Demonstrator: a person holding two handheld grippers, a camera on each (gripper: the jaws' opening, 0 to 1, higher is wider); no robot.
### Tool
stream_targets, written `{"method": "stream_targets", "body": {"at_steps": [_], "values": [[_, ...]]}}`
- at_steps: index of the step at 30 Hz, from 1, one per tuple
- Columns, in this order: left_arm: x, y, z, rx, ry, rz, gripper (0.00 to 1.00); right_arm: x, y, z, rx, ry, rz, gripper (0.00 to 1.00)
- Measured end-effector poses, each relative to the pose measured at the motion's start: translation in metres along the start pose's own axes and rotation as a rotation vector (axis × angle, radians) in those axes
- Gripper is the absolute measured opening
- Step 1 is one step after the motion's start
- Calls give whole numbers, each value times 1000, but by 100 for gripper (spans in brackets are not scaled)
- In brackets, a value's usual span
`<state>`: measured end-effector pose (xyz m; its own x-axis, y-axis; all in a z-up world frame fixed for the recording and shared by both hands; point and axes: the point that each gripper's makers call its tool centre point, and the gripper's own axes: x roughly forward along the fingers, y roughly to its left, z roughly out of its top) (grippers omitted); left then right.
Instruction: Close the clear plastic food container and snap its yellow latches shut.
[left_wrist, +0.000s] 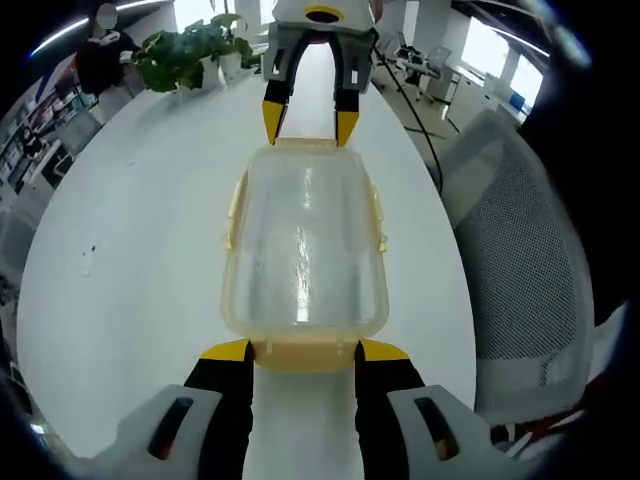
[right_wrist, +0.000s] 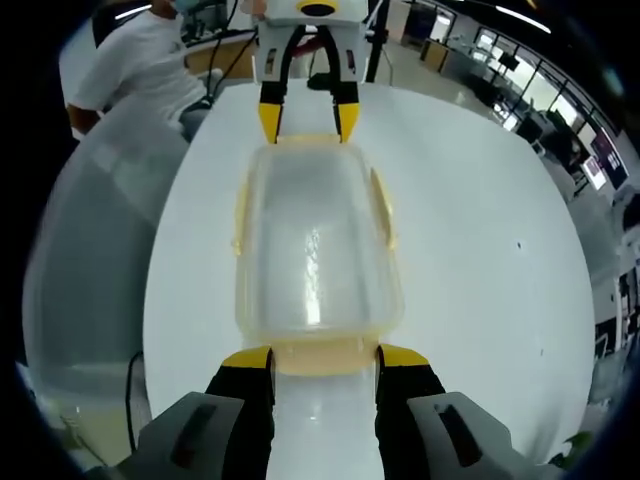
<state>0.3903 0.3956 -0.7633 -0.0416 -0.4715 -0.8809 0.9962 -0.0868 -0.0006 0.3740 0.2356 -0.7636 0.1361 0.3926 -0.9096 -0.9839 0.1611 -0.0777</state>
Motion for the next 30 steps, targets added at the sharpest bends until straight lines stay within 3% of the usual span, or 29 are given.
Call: {"method": "stream_targets", "body": {"at_steps": [30], "values": [[17, -1, 37, -2, -2, 5, 39, -13, -3, -38, 2, -2, -5, 38]]}}
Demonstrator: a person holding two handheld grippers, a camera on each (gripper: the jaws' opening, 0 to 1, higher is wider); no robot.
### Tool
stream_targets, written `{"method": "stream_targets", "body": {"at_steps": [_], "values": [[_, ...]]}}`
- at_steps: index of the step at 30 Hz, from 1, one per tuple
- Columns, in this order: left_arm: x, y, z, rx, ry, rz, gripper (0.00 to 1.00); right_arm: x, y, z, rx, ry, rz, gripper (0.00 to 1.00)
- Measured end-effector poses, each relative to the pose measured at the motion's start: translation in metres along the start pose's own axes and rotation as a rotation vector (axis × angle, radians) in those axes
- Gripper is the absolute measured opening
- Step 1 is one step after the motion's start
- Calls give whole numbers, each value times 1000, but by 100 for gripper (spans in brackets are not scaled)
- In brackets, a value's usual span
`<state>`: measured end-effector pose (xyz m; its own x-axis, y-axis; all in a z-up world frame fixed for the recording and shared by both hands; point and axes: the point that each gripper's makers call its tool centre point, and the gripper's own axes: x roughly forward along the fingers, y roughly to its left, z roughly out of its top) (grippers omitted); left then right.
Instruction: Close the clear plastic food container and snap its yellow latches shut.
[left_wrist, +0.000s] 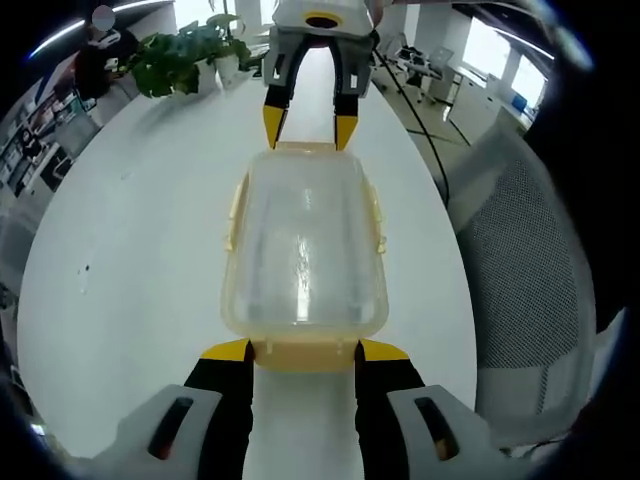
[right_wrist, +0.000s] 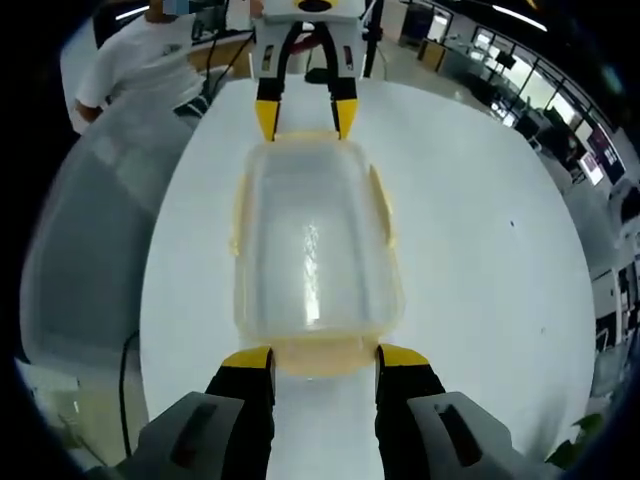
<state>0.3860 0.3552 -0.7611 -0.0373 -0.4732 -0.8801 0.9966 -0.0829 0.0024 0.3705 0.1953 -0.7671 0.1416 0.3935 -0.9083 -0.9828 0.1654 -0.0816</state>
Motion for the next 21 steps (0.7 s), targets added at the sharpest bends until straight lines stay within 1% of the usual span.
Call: {"method": "stream_targets", "body": {"at_steps": [5, 11, 21], "values": [[5, 0, 1, -5, 3, 0, 39, 0, -1, -4, -3, -4, 3, 38], [9, 1, 7, -5, 1, -1, 39, -2, -2, -12, -2, -3, 2, 38], [18, -3, 10, -2, 7, -6, 39, 2, 2, -20, 0, -1, 7, 38]]}}
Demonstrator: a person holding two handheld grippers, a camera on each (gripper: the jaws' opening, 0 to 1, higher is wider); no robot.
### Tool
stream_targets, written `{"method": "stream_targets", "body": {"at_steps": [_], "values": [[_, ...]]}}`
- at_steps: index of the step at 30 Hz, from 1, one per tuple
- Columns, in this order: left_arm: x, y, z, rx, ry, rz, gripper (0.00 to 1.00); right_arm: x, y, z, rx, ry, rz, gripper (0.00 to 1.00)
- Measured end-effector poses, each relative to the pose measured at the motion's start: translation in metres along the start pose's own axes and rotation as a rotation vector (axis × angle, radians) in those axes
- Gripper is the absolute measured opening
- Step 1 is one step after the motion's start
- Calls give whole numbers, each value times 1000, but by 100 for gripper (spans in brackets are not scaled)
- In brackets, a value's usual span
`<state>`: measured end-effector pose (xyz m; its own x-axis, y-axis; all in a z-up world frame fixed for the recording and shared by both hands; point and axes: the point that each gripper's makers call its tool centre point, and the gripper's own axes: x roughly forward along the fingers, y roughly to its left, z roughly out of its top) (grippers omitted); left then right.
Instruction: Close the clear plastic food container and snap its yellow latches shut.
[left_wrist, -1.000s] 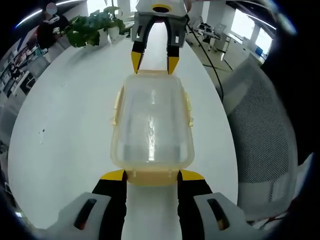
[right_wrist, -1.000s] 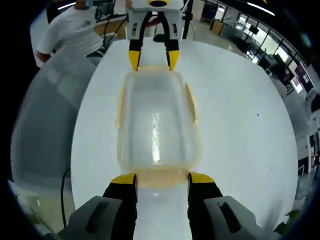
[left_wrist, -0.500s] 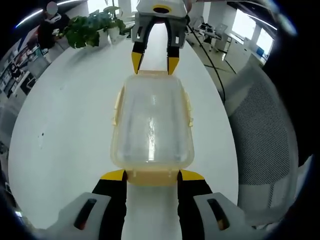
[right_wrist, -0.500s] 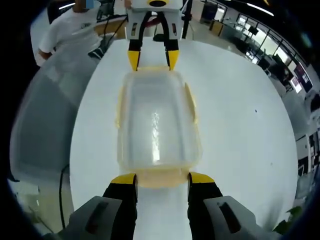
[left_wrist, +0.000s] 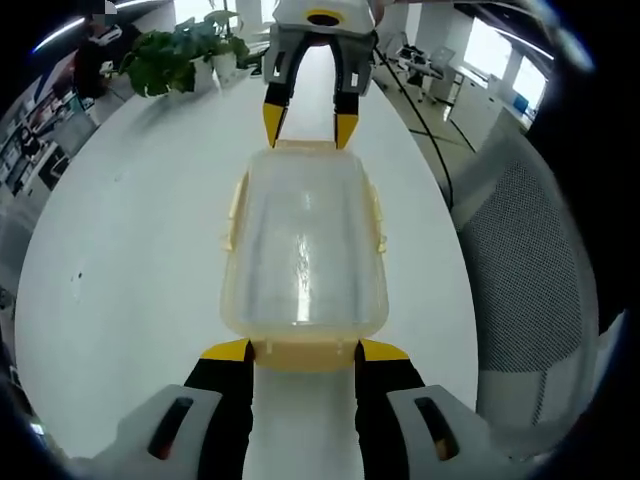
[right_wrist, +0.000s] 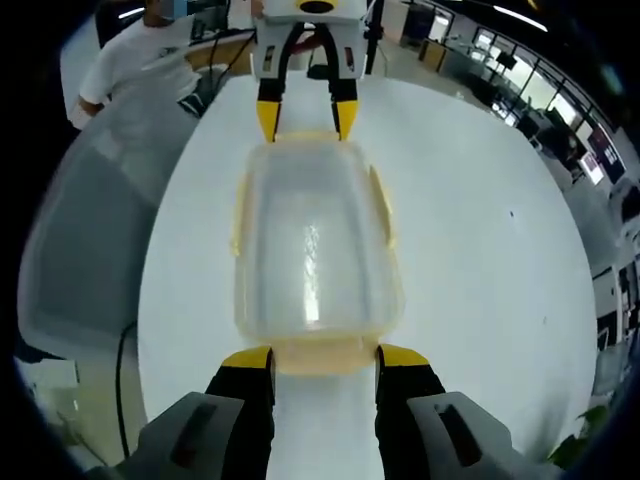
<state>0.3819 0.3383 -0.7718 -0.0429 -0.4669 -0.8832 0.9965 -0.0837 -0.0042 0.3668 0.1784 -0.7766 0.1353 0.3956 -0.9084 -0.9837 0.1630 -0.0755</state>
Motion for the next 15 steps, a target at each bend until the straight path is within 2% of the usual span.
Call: {"method": "stream_targets", "body": {"at_steps": [15], "values": [[9, 2, -1, 1, 21, 3, 39, 4, 0, -5, 3, 1, -6, 38]]}}
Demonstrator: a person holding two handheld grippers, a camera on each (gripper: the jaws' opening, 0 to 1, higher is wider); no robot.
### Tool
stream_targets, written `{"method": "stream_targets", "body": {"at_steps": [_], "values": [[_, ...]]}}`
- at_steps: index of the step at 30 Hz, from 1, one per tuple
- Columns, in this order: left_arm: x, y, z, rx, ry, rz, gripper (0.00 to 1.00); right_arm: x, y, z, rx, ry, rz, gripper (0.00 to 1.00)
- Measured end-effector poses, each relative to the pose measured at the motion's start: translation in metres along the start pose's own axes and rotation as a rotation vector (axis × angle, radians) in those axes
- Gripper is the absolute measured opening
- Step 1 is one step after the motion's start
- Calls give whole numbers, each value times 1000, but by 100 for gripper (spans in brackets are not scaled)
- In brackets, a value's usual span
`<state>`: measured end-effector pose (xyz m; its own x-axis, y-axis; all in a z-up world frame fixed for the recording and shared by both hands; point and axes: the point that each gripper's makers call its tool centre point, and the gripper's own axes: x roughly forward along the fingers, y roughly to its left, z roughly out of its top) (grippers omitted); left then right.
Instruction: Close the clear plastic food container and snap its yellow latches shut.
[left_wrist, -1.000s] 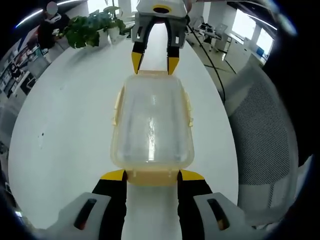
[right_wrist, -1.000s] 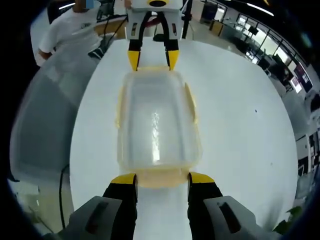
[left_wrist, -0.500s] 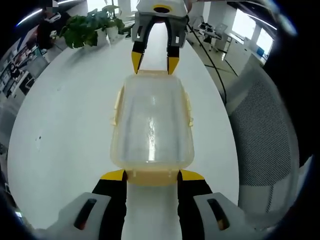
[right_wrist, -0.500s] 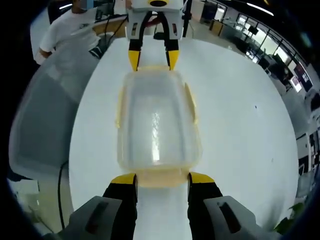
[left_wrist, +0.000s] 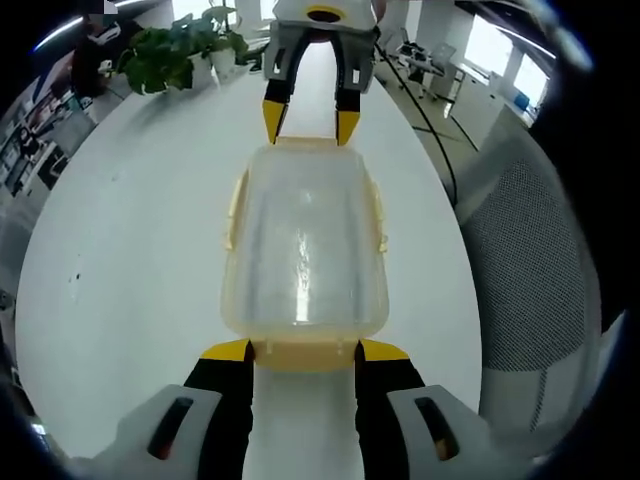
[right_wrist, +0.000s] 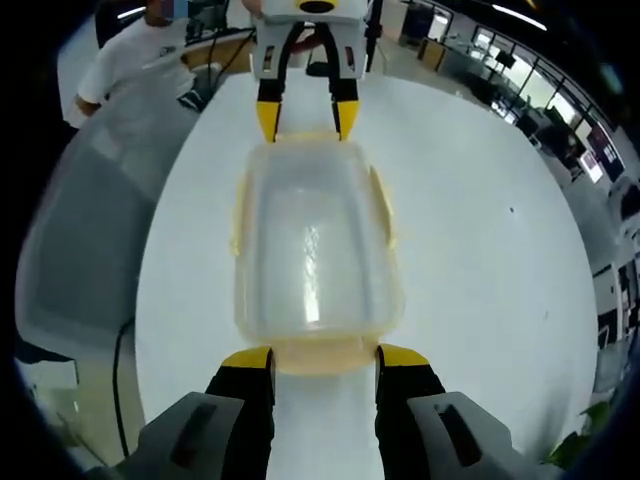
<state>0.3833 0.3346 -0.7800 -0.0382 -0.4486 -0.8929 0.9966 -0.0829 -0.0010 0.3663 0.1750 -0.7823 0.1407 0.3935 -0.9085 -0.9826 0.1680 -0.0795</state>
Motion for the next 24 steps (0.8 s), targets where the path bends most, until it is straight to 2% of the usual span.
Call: {"method": "stream_targets", "body": {"at_steps": [20, 24], "values": [[2, -1, 1, 6, 11, 2, 39, -1, 3, -3, 0, -24, -3, 39], [2, -4, 2, -12, 10, -3, 40, -1, 3, -4, -45, -30, 0, 39]]}}
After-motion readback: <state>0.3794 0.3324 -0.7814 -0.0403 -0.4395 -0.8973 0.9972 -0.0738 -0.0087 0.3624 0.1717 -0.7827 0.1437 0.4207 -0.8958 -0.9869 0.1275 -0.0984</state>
